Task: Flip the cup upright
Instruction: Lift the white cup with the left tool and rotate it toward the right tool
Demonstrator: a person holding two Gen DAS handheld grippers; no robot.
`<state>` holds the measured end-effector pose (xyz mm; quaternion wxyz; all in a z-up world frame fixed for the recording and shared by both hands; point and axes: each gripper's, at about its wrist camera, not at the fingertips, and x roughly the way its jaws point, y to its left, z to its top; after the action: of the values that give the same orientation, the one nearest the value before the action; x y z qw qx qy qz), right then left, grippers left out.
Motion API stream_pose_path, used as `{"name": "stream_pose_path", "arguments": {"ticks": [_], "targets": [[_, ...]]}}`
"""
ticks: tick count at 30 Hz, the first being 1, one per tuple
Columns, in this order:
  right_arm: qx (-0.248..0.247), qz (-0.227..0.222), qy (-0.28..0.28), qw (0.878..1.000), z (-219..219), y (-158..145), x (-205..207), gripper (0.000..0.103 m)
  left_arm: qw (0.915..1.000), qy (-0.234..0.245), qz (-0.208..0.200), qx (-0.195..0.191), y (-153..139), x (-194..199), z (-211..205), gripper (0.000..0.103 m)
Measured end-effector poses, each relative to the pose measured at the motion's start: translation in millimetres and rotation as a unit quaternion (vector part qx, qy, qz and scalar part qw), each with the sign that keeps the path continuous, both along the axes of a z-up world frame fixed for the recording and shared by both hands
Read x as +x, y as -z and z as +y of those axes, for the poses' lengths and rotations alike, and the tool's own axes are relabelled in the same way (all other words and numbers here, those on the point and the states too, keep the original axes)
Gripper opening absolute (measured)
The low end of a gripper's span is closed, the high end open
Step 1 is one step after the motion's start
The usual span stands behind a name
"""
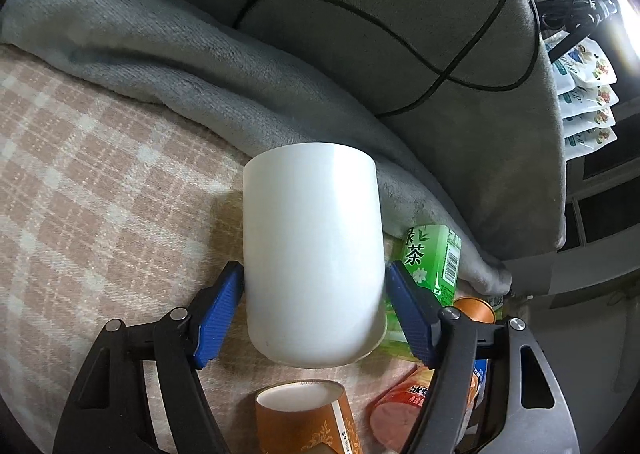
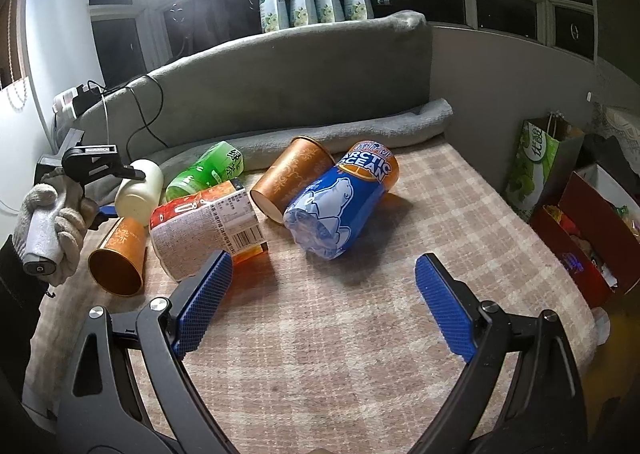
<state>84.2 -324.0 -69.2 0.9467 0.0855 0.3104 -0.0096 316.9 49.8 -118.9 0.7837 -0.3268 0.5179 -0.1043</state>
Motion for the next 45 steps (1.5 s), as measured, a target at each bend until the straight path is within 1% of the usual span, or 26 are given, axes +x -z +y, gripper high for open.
{"name": "stream_pose_path", "arguments": {"ticks": [8, 11, 14, 15, 20, 23, 26, 28, 34, 36, 38, 42, 45], "targets": [[0.000, -0.003, 0.002, 1.000, 0.3, -1.2, -4.3, 0.095, 0.9995, -0.005, -0.030, 0.012, -15.4, -15.1, 17.6, 0.072], [0.003, -0.005, 0.002, 1.000, 1.4, -2.7, -5.2, 0.095, 0.9997, 0.018, -0.014, 0.012, -7.0, -12.2, 19.6, 0.072], [0.002, -0.011, 0.005, 1.000, 3.3, -5.6, -8.8, 0.095, 0.9989, 0.039, -0.004, 0.027, -5.0, -5.8, 8.7, 0.072], [0.001, -0.013, 0.006, 1.000, 3.4, -6.8, -10.2, 0.095, 0.9985, 0.046, 0.005, 0.030, -2.6, -1.9, 7.0, 0.072], [-0.001, -0.015, 0.015, 1.000, -0.9, -8.4, -13.3, 0.095, 0.9977, 0.056, 0.019, 0.034, 1.9, 12.1, 1.3, 0.074], [0.001, -0.011, 0.022, 1.000, -5.4, -6.2, -13.0, 0.095, 0.9976, 0.058, 0.013, 0.036, 3.7, 14.6, -1.1, 0.074], [0.003, -0.008, 0.026, 1.000, -9.0, -4.5, -13.9, 0.095, 0.9983, 0.046, 0.007, 0.033, 2.1, 12.9, 2.0, 0.074], [0.002, -0.009, 0.027, 1.000, -10.1, -4.9, -15.0, 0.095, 0.9984, 0.041, -0.002, 0.039, -1.2, 9.5, 1.7, 0.074], [0.006, -0.013, 0.026, 1.000, -11.4, -6.4, -17.1, 0.095, 0.9988, 0.012, -0.026, 0.040, -19.0, -10.6, 32.5, 0.074], [0.005, -0.017, 0.023, 1.000, -9.6, -8.4, -18.5, 0.095, 0.9988, 0.005, -0.034, 0.036, -27.5, -22.7, 45.3, 0.074], [0.006, -0.020, 0.019, 1.000, -7.8, -10.3, -20.2, 0.095, 0.9983, 0.000, -0.042, 0.041, -35.4, -34.6, 52.8, 0.074], [0.010, -0.025, 0.011, 1.000, -4.1, -12.7, -22.8, 0.095, 0.9965, 0.003, -0.062, 0.055, -53.1, -68.6, 61.5, 0.074], [0.011, -0.029, 0.005, 1.000, -1.1, -14.7, -26.2, 0.095, 0.9962, 0.010, -0.071, 0.050, -63.3, -99.4, 60.4, 0.074]]}}
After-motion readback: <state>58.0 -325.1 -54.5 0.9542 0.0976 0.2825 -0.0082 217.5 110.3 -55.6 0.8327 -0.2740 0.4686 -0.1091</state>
